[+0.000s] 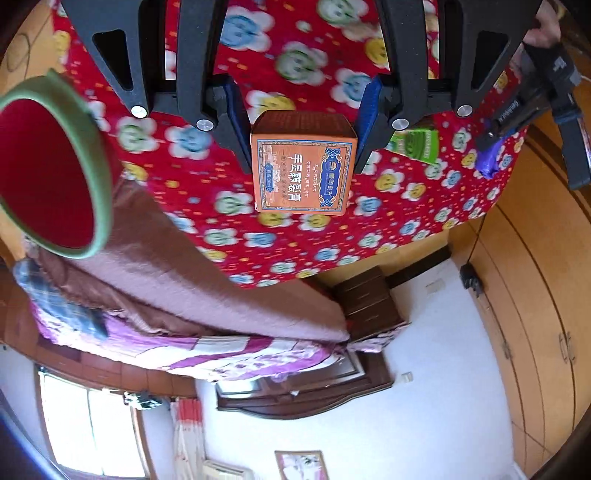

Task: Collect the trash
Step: 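Grasp the orange-and-blue box with the right gripper while the left holds the purple bag, then carry the purple bag and orange-and-blue box over the bucket and open both grippers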

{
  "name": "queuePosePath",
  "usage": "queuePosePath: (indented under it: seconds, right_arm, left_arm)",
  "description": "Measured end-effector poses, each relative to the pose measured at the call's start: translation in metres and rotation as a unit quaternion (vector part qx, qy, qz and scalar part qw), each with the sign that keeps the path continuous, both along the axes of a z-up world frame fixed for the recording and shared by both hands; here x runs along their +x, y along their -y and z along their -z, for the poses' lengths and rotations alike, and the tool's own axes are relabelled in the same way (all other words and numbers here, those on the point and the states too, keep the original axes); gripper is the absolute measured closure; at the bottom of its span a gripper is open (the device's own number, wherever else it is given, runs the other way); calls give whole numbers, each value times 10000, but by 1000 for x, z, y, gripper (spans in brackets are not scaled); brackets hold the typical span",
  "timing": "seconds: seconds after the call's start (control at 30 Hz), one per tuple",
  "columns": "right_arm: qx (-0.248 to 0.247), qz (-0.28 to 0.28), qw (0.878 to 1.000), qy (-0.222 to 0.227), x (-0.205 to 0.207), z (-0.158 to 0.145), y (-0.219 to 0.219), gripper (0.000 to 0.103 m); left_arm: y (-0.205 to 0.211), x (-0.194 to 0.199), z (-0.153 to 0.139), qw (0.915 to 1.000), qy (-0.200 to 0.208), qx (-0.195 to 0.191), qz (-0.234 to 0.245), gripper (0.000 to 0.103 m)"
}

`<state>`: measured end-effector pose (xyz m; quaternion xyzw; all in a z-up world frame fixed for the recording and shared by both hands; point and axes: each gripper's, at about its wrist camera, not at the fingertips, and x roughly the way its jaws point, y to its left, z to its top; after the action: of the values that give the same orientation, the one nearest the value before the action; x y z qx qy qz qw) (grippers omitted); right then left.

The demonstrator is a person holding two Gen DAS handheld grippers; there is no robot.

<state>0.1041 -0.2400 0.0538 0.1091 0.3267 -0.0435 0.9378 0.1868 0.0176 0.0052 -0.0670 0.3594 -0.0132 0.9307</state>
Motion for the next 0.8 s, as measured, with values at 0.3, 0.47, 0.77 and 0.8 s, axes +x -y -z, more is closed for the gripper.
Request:
queuePosePath:
  seconds: [0.3,0.47,0.77,0.8]
  right_arm:
    - [-35,477,9988,87,-37,-4,46,52]
    - [106,774,9968,168,-52,-6,73,52]
    - [265,1190,9919,363,-85,-12,116,52]
    - [313,1227,9912,387,-89,-12,122,52]
  left_arm:
    - [16,-20,-26,9994,256,43,219,83]
    - [39,-38,-41,9979,324,51,558,83]
    - [85,-63,-59,9916,318,-257,1231,83]
    - [90,-66,-61,9905,328,-272,1304,83]
